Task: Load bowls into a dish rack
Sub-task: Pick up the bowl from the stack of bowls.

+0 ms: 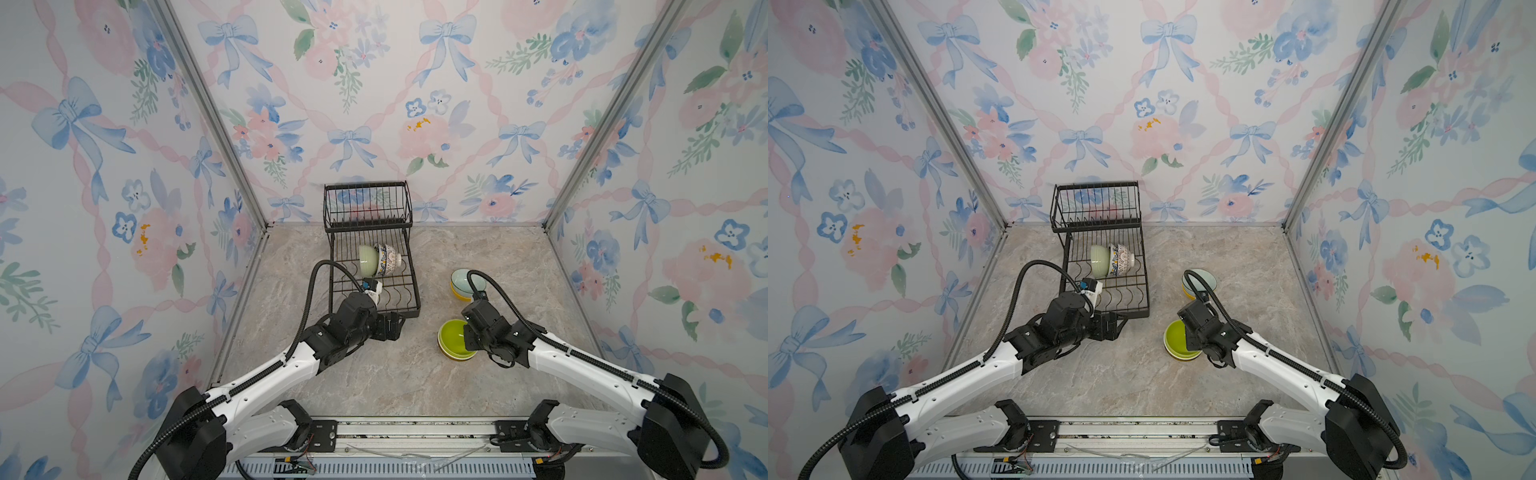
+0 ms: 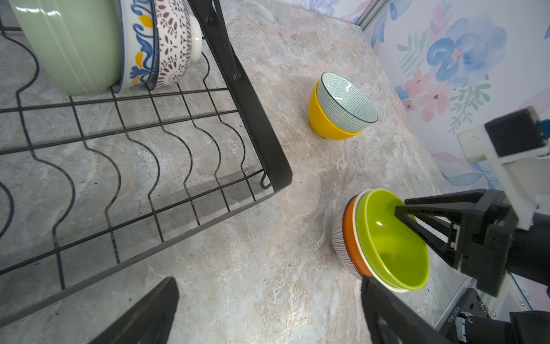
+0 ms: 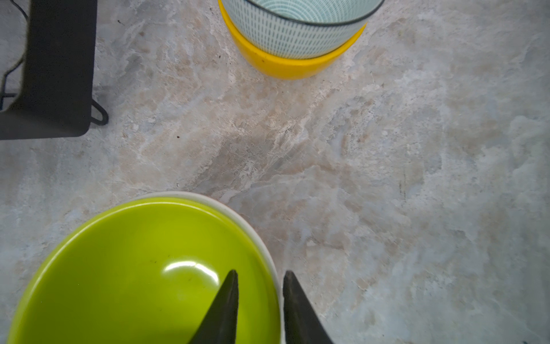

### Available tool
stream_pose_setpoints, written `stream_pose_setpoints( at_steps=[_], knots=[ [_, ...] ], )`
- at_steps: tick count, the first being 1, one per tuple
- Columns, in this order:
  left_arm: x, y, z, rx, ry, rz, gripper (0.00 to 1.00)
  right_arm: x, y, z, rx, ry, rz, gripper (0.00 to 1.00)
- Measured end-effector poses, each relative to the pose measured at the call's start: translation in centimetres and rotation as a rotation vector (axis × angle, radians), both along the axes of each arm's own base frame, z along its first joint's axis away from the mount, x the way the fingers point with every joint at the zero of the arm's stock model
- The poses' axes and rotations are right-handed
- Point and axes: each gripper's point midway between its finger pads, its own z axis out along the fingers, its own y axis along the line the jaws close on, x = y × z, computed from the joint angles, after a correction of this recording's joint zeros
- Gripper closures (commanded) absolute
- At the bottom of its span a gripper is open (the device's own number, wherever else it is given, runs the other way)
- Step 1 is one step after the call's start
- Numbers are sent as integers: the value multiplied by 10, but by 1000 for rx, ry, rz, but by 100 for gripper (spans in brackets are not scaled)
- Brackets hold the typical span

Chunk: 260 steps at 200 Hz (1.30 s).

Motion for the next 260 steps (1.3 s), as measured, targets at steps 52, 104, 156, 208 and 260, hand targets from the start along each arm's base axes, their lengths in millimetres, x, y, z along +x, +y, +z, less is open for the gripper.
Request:
stream_pose_setpoints(
  at_steps=[52,104,156,208,260],
  knots=[
    [0,0,0,0,0,0,3,0,-3,-1,-7,0,-8,88],
    [-1,1,0,1,1,0,2,2,3,6,36,-21,-2,100],
    [0,2,0,6,0,6,2,2,4,10,40,-26,3,100],
    [1,3,0,10,-5,16,2,0,2,32,53,-60,18,100],
    [4,3,7,6,-18,25,2,1,6,40,64,-71,43,100]
  ],
)
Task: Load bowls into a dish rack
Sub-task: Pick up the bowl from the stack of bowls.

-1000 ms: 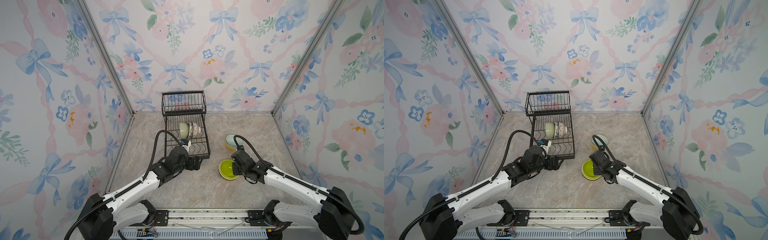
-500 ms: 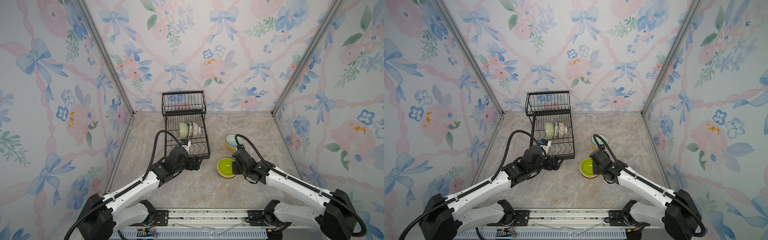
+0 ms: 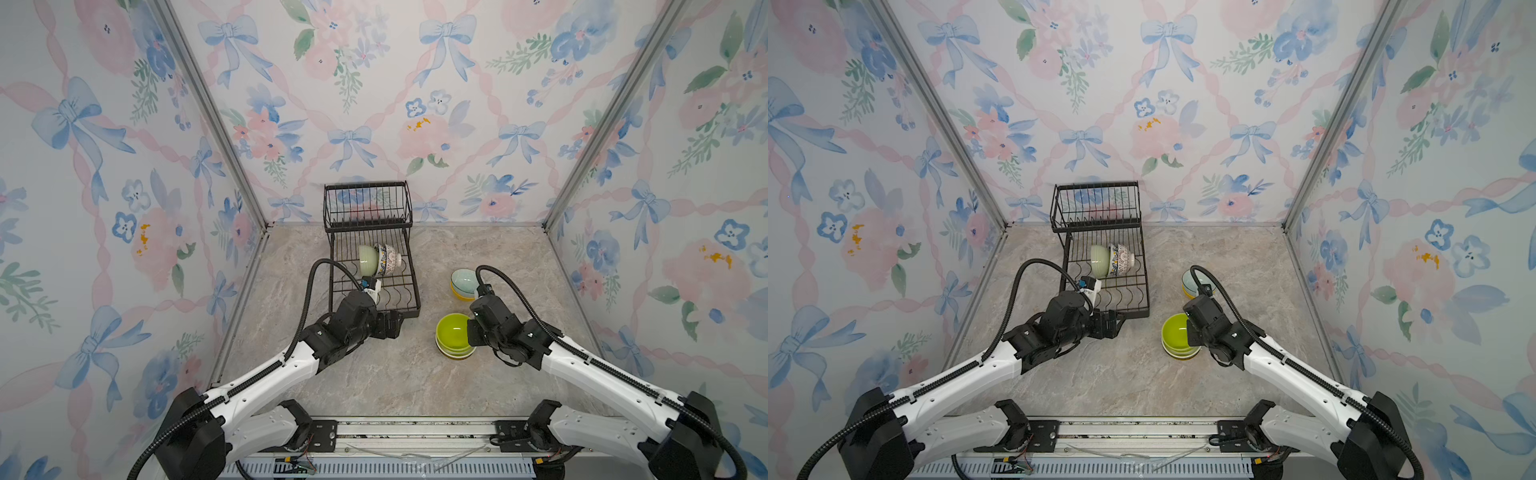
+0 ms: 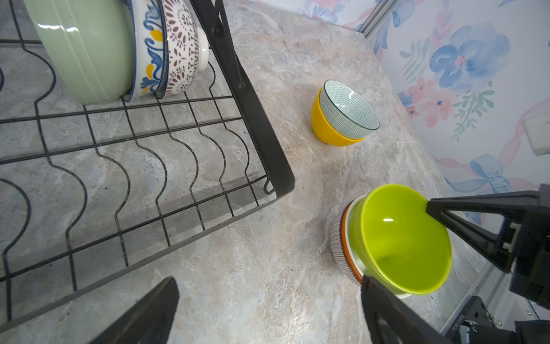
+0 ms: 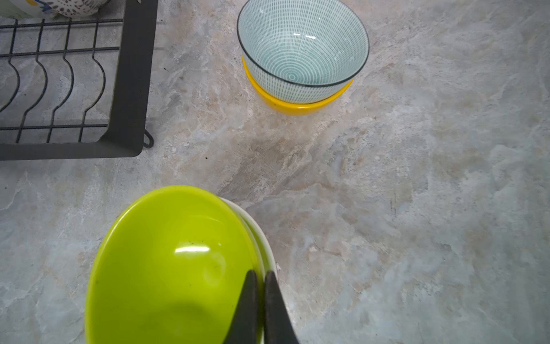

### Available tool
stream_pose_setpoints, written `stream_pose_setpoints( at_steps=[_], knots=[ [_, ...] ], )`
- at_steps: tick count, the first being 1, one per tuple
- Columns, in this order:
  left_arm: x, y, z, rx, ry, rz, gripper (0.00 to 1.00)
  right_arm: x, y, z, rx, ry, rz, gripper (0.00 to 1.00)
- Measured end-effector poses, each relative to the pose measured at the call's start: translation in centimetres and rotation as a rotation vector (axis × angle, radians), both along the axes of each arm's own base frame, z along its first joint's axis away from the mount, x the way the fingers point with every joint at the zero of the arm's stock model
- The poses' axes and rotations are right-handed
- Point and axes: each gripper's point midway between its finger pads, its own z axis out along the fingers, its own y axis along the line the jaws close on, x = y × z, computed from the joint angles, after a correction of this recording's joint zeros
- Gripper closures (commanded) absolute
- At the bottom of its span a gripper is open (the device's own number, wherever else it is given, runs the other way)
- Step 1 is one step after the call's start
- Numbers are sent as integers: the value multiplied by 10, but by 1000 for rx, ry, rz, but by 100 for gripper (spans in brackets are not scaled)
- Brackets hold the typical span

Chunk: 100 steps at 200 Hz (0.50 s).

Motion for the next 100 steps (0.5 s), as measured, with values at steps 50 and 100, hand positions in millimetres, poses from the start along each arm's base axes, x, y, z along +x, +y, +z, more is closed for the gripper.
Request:
stream_pose_setpoints(
  at_steps=[50,100],
  knots=[
    [2,4,4,1,-17,19,2,5,24,30,42,-34,69,100],
    [6,19,32,-54,-83,66,2,7,60,44,84,-29,168,100]
  ],
)
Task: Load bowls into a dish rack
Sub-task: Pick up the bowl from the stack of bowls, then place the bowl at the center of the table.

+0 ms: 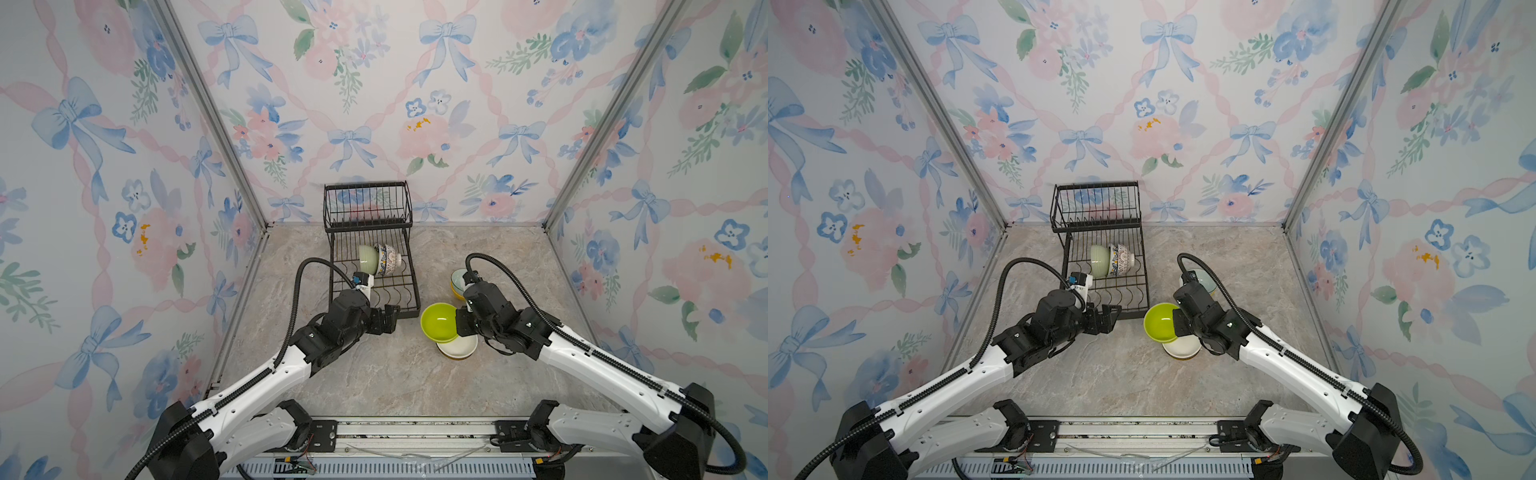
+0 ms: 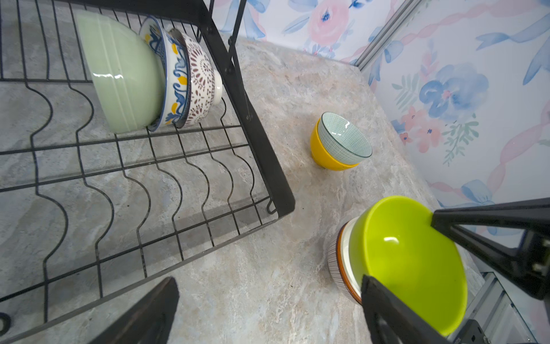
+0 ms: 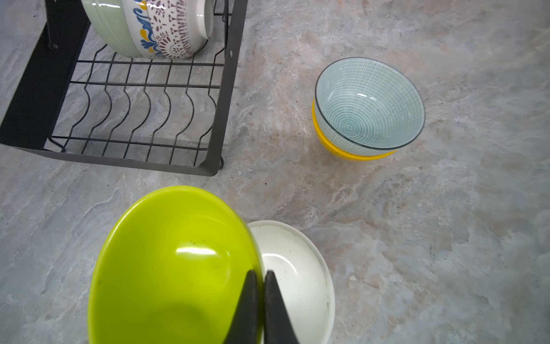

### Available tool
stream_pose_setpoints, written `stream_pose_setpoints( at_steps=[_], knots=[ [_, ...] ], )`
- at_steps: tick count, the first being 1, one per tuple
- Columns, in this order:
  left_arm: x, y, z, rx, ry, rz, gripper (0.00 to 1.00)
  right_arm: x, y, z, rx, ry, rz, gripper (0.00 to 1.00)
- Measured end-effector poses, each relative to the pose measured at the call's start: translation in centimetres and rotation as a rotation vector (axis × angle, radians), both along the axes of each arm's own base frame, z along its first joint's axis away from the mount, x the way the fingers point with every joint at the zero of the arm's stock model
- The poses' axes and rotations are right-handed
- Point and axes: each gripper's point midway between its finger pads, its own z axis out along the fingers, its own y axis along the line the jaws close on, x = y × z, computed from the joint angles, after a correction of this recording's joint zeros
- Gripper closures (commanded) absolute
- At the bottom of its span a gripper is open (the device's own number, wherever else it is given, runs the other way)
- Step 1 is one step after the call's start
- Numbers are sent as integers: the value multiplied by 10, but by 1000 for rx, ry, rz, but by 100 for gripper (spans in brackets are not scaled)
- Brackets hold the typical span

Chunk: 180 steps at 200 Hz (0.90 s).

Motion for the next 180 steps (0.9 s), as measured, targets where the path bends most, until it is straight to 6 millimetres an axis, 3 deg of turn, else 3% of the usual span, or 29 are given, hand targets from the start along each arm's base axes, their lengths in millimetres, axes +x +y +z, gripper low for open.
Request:
stream_pose_setpoints(
  at_steps=[24,56,90,113,141,180],
  knots=[
    [1,13,22,-48,-49,41,2,-4,30,-12,7,36,75,100],
    [0,36,41,-98,-94,100,2,-7,80,-45,12,111,179,100],
    [-7,54,36,-99,-83,140,2,-8,129,-83,26,186,249,100],
    [-12,58,31,-87,-67,144,2,-7,151,-104,46,222,268,100],
    [-15,60,29,-80,-58,144,2,-4,168,-107,90,220,282,100],
    [-17,58,24,-79,-39,128,2,-1,176,-104,117,213,280,68]
  ],
)
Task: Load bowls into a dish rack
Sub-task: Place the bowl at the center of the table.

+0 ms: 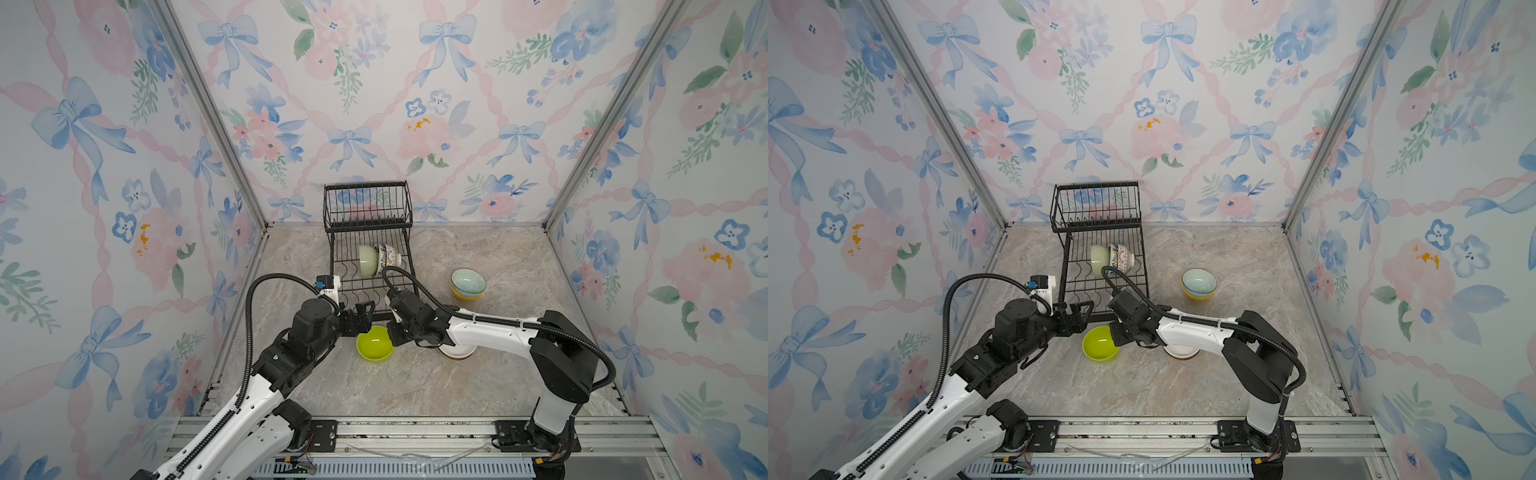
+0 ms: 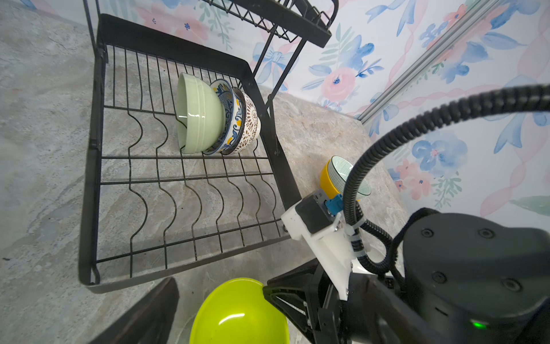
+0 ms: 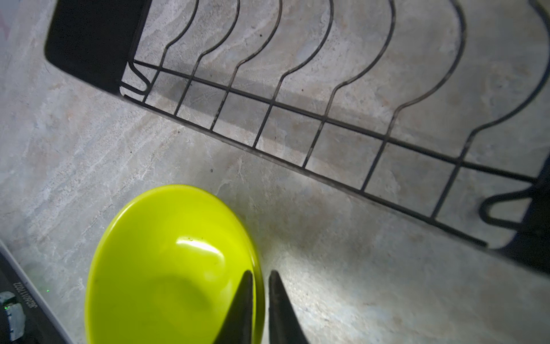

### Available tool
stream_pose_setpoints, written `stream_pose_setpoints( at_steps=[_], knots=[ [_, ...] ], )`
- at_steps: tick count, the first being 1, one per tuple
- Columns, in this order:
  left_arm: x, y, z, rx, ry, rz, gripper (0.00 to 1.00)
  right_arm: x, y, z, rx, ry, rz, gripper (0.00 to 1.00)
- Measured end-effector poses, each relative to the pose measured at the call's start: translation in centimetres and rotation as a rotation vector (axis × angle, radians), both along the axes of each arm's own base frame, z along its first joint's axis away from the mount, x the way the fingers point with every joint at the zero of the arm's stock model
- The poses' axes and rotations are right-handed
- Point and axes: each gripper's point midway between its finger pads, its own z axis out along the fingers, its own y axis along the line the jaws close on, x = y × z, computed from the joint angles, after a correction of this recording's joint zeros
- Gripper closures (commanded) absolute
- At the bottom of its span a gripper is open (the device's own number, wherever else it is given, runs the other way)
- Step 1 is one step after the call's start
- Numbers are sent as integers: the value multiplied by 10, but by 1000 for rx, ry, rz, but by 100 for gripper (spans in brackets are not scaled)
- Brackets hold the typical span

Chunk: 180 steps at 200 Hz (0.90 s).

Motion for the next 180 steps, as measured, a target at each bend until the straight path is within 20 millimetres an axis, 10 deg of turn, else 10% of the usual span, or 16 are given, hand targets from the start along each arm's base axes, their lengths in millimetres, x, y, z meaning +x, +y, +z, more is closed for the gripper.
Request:
stream_pose_setpoints(
  at_steps=[53,108,137,180],
  knots=[
    [-6,-6,-13,0,40,-47,2,0,-1,25,29,-41,20,26],
    [-18,-28,-29,34,91,-136,2,-5,-30,119,139,-187,13,0],
    [-27,-45,-45,77,138,-200,3,-13,-60,143,157,-238,-2,4],
    [-38,-65,-67,138,204,-267,6,-38,-101,127,116,-221,-5,4]
  ],
)
